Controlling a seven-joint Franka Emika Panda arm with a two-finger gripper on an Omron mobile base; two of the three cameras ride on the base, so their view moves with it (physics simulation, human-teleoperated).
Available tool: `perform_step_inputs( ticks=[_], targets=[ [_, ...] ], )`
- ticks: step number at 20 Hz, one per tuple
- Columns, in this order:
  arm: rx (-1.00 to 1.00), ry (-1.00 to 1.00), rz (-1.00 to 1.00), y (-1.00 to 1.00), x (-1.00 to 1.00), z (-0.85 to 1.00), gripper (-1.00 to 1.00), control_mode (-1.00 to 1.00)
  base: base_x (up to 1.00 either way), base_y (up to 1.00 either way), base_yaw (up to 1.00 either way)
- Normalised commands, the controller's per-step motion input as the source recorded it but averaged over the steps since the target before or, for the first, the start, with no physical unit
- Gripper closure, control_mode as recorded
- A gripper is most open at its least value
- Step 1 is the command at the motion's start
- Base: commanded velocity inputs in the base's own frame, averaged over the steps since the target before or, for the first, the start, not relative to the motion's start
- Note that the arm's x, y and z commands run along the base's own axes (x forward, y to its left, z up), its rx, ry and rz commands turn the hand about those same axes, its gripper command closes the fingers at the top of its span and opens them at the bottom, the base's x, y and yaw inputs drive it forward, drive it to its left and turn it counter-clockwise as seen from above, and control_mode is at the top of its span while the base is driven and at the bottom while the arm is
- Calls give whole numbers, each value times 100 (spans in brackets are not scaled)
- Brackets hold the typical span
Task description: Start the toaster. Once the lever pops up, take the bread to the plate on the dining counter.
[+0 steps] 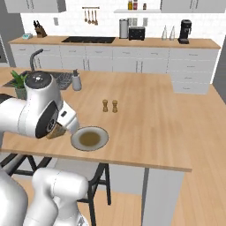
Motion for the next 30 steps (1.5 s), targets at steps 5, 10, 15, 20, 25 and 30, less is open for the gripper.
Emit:
perform_step_inputs(
  ticks=[5, 10, 15, 20, 25, 30],
  targets=[
    [16, 0, 24, -6, 82, -49, 100, -100, 0, 0, 0],
    [8, 0, 18, -3, 84, -49, 100, -100, 0, 0, 0],
    [2, -1, 13, 0, 63, -63, 100, -100, 0, 0, 0],
    [0, -4, 11, 0, 55, -55, 100, -100, 0, 0, 0],
    [0, -1, 10, 0, 60, -47, 100, -100, 0, 0, 0],
    [0, 0, 9, 0, 53, -38, 100, -100, 0, 0, 0]
  ],
)
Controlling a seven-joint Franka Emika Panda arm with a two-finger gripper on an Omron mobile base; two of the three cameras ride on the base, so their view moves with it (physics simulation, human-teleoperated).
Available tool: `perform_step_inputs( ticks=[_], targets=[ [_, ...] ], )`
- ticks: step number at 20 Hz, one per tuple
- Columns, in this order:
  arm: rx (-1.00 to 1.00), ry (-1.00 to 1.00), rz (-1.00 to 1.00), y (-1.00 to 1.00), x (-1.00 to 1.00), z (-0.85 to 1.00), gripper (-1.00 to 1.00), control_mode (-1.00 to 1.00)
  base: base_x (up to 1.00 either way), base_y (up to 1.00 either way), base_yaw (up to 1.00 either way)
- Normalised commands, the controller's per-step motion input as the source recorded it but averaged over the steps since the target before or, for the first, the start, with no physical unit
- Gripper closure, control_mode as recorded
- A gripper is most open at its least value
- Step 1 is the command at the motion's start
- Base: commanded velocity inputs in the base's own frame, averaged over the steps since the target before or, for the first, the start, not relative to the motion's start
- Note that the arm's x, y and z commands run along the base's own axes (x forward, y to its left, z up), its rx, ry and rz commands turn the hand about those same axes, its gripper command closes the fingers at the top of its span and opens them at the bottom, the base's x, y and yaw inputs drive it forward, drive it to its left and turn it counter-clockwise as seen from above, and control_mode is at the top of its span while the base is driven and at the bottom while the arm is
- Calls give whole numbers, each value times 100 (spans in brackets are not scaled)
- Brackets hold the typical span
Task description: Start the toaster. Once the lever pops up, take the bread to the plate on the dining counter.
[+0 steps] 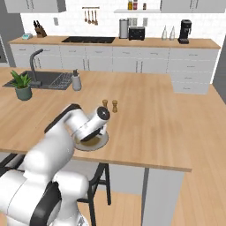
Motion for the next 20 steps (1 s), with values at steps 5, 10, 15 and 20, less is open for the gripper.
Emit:
perform_step_inputs(
  ticks=[5, 10, 15, 20],
  targets=[
    [0, 0, 8, 0, 38, -26, 100, -100, 0, 0, 0],
    [0, 0, 6, 0, 37, -31, 100, -100, 0, 0, 0],
    [0, 0, 2, 0, 10, -35, 100, -100, 0, 0, 0],
    [0, 0, 0, 0, 0, -41, -100, -100, 0, 0, 0]
  ],
)
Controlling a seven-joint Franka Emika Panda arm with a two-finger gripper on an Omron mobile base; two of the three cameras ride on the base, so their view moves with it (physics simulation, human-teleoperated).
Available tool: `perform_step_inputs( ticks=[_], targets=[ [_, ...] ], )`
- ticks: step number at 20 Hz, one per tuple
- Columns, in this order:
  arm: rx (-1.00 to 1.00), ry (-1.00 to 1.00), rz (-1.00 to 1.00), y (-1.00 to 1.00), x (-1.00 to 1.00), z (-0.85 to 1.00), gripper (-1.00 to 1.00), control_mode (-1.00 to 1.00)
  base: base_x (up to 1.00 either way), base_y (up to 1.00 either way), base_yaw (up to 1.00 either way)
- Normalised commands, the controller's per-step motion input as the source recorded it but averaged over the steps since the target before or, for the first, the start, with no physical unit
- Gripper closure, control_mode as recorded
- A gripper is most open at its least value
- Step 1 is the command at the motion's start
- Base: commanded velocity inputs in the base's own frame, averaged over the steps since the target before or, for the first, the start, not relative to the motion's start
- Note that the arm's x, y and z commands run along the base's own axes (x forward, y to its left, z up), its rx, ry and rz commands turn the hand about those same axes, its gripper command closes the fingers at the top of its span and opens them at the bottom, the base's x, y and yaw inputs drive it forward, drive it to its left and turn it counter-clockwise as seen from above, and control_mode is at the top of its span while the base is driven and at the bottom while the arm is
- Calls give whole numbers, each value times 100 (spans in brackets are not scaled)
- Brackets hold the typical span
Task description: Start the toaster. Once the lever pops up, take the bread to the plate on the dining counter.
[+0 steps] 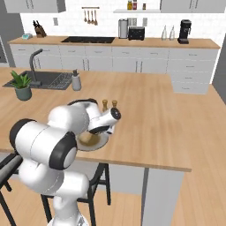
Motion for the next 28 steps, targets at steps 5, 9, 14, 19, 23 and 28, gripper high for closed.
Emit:
perform_step_inputs(
  ticks=[5, 9, 14, 19, 23, 28],
  targets=[
    [-3, 0, -1, 0, -1, -9, -100, -100, 0, 0, 0],
    [-14, 1, -5, 0, 0, 0, -100, -100, 0, 0, 0],
    [-21, 2, -9, 0, 0, 0, -100, -100, 0, 0, 0],
    [-23, 2, -11, 0, 0, 0, -100, -100, 0, 0, 0],
    [-20, 1, -15, -9, 0, 0, -100, -100, 0, 0, 0],
    [-17, 4, -14, -16, 0, 0, -100, -100, 0, 0, 0]
  ],
)
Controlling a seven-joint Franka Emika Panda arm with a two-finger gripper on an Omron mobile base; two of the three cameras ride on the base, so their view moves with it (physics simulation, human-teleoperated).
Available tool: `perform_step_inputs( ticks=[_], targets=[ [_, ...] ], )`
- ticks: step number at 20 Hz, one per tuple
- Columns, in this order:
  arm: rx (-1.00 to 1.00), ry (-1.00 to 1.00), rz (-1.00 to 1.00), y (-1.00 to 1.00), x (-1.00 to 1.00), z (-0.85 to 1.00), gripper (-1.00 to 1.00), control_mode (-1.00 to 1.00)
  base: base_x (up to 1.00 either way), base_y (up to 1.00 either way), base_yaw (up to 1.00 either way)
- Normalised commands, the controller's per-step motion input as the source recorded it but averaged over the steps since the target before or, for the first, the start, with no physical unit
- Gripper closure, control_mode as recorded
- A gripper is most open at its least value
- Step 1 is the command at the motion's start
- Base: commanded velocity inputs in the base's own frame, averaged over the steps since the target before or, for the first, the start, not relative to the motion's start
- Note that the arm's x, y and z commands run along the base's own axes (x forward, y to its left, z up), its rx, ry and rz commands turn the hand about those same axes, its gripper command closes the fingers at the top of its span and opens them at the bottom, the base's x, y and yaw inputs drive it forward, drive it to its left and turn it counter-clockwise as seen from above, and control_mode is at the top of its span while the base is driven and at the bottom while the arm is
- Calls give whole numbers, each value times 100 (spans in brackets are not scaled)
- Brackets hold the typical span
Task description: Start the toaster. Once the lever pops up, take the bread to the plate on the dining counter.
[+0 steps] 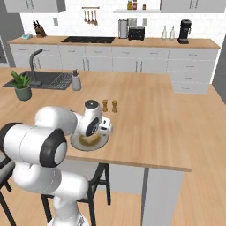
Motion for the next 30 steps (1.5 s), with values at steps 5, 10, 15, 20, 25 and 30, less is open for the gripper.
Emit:
perform_step_inputs(
  ticks=[5, 10, 15, 20, 25, 30],
  targets=[
    [-2, 4, -8, -20, 0, -1, -100, -100, 0, 0, 0],
    [0, -5, -9, -24, -23, 51, -100, -100, 0, 0, 0],
    [0, -13, -12, -1, -62, 100, -100, -100, 0, 0, 0],
    [6, 4, -14, 0, -74, 100, -100, -100, 0, 0, 0],
    [7, 10, -20, -28, -99, 48, -100, -100, 0, 0, 0],
    [13, 11, -22, -61, -100, 2, -100, -100, 0, 0, 0]
  ],
)
